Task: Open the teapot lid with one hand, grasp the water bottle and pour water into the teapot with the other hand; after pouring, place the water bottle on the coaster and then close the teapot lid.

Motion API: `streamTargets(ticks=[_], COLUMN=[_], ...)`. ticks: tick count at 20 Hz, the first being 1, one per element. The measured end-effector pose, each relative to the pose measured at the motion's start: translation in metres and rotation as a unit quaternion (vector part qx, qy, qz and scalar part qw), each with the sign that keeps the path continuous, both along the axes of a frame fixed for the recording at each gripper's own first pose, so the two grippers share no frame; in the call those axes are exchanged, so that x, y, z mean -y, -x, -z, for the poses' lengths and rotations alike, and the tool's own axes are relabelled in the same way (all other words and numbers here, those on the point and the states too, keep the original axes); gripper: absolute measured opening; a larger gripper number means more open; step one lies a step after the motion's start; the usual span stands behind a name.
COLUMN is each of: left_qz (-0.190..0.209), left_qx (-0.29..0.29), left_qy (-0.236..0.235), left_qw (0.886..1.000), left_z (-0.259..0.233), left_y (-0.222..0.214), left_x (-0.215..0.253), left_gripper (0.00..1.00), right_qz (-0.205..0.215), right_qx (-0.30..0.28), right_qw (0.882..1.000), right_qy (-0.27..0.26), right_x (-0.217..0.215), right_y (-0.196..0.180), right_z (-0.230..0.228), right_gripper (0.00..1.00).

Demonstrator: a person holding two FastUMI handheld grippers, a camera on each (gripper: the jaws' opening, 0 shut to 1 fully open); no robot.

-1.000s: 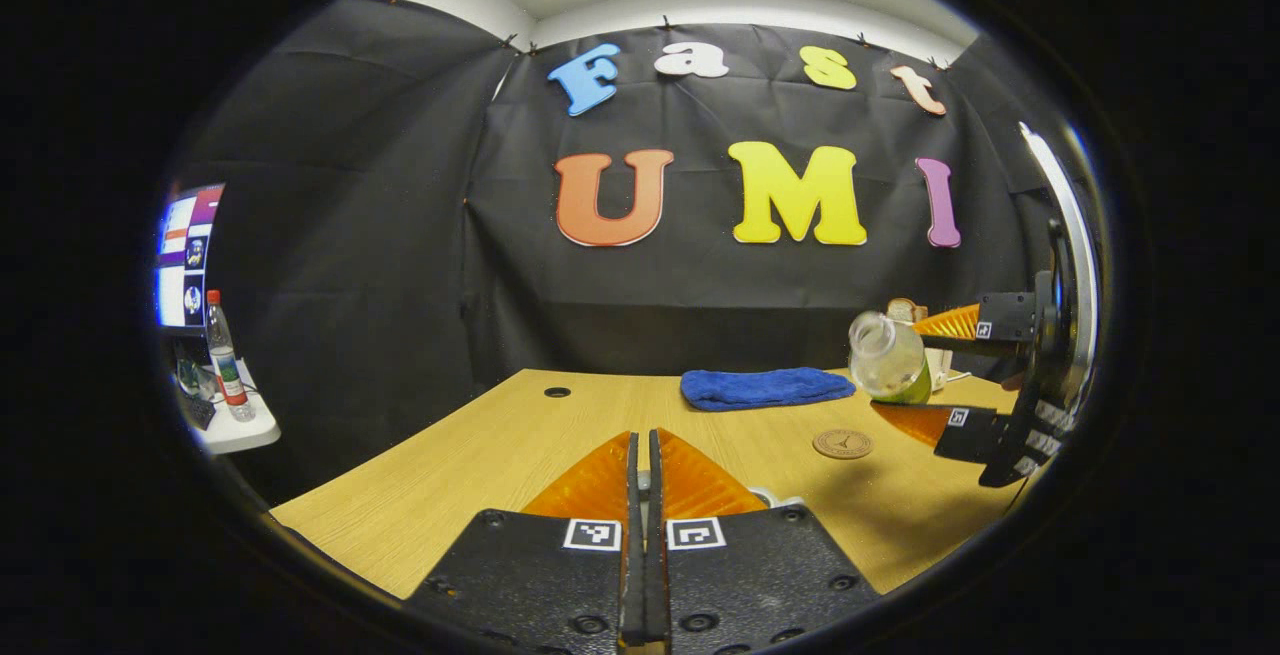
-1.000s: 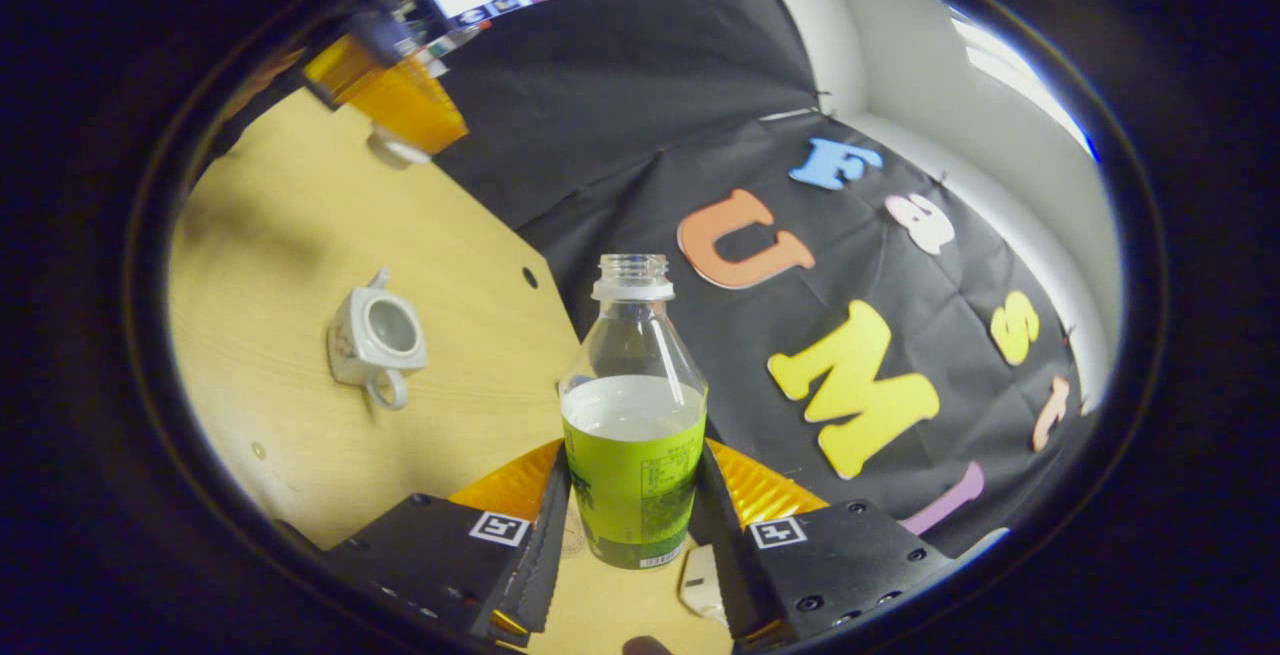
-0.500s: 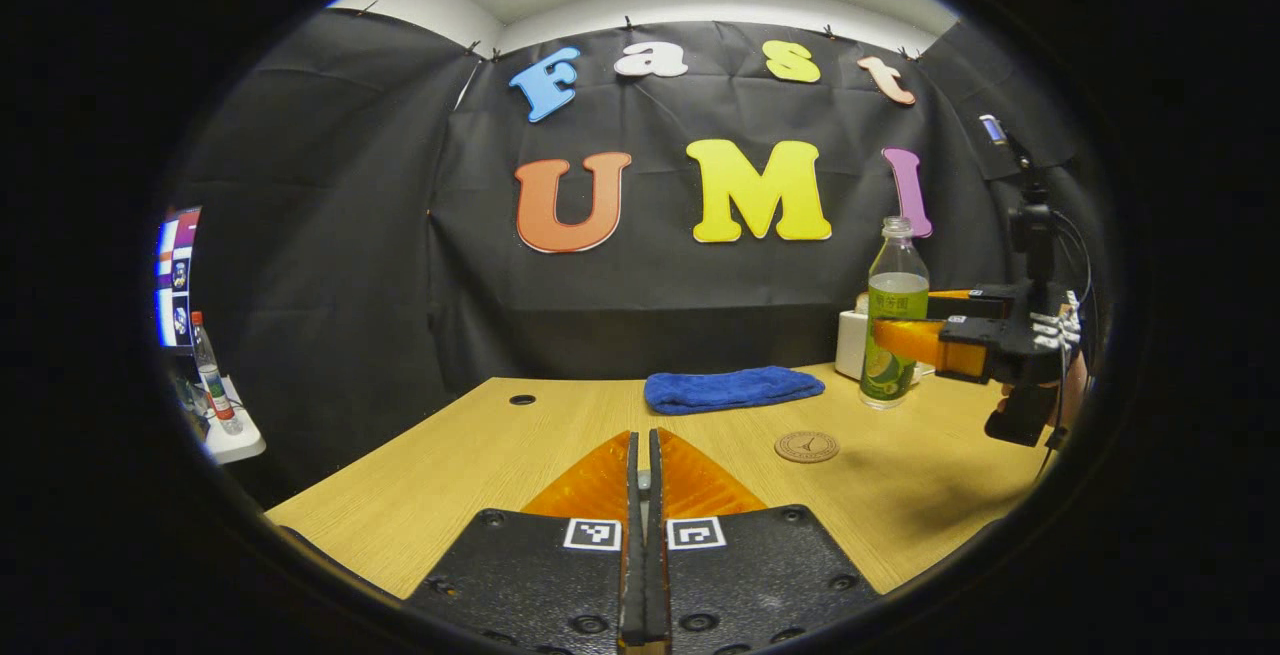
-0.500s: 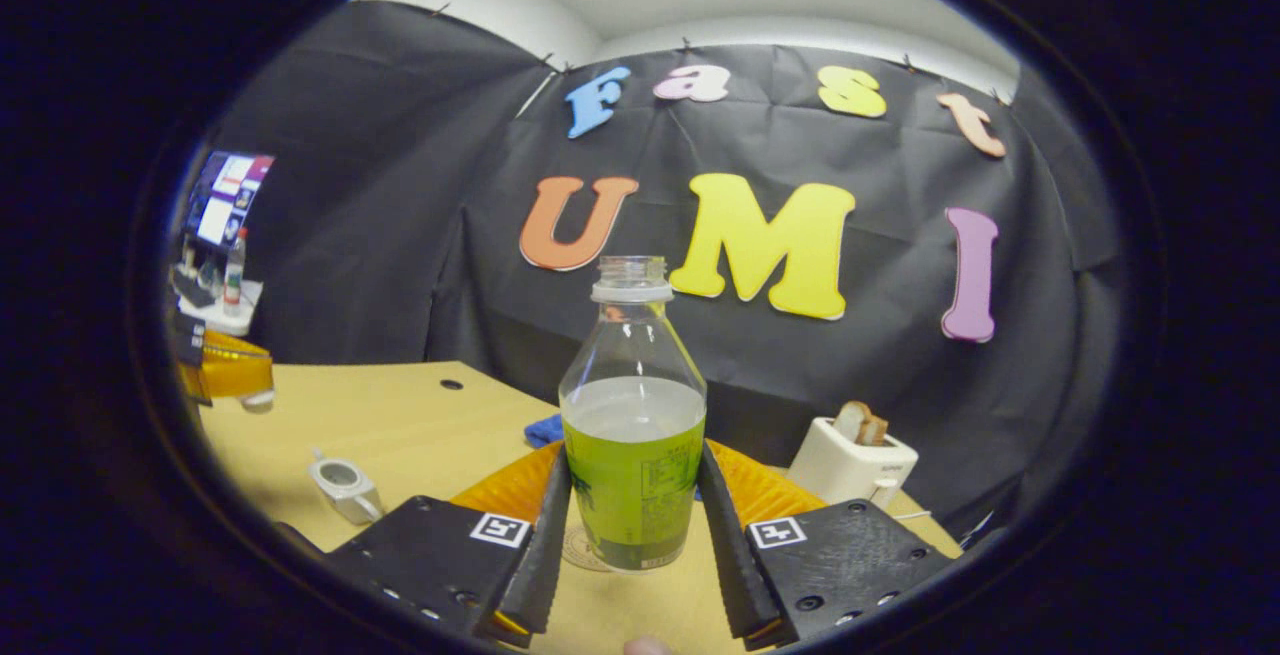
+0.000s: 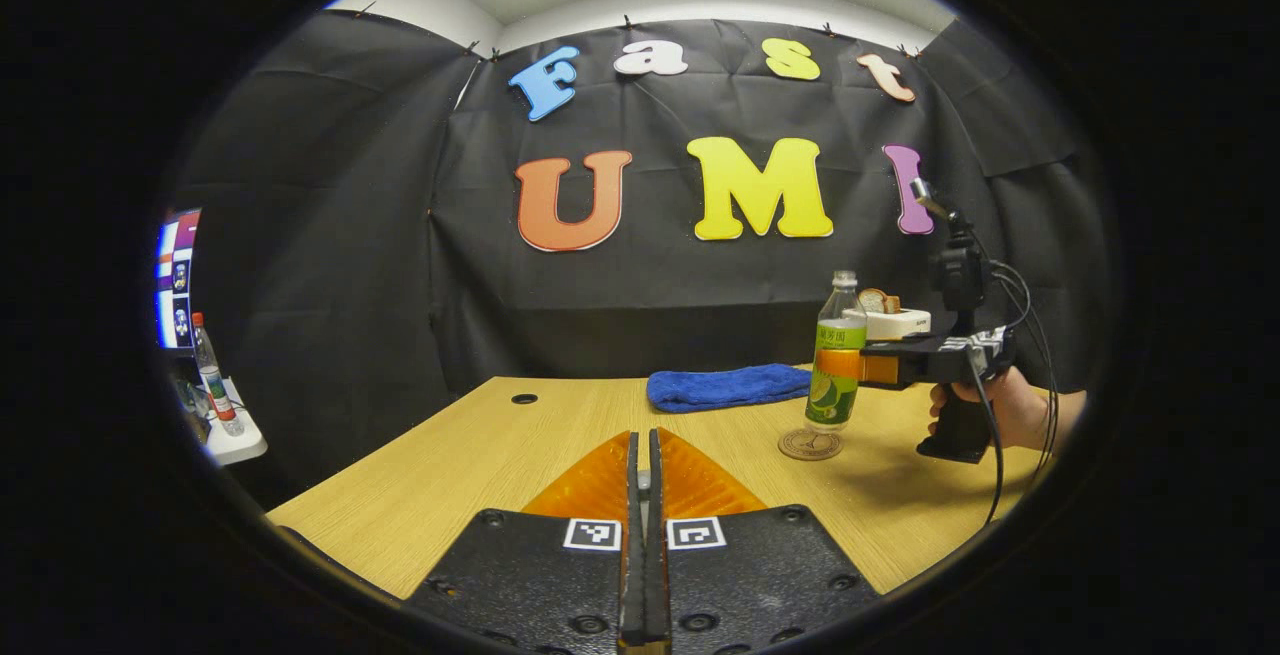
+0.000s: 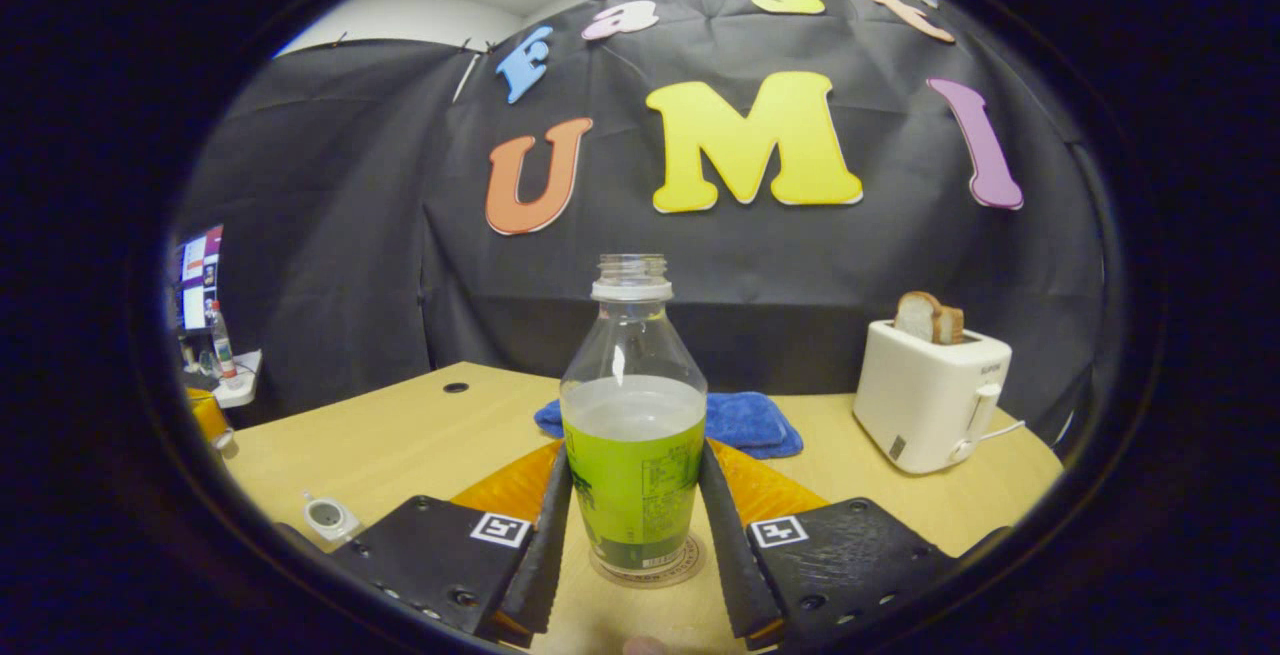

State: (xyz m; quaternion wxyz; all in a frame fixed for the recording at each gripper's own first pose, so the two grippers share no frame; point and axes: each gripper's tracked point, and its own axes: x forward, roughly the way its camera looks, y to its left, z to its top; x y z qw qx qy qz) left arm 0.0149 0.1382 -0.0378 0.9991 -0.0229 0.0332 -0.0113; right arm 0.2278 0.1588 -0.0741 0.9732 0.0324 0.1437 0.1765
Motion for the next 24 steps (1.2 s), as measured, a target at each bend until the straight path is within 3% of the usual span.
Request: streamTargets(ticks=[10, 16, 17, 19, 24], left_qz=[0.002, 0.001, 0.001, 0.003, 0.005], left_qx=[0.000, 0.001, 0.000, 0.003, 0.007], left_qy=[0.000, -0.004, -0.003, -0.002, -0.002], left_qw=[1.000, 1.000, 1.000, 1.000, 1.000], left_z=[0.004, 0.007, 0.007, 0.007, 0.008], left_y=[-0.002, -0.005, -0.005, -0.005, -0.013], left_x=[-0.001, 0.000, 0.000, 0.005, 0.016], left_gripper=[0.03, 0.02, 0.03, 0.03, 0.03], right_qz=[0.015, 0.008, 0.007, 0.006, 0.005], right_qx=[-0.002, -0.005, -0.005, -0.007, -0.003], right_qw=[0.999, 0.999, 0.999, 0.999, 0.999], right_qy=[0.029, 0.039, 0.038, 0.036, 0.047], right_x=[-0.002, -0.005, -0.005, -0.002, 0.030], right_y=[-0.014, -0.008, -0.008, -0.001, 0.041], right_z=[0.023, 0.026, 0.023, 0.020, 0.009], right_gripper=[0.67, 0.77, 0.89, 0.98, 0.98])
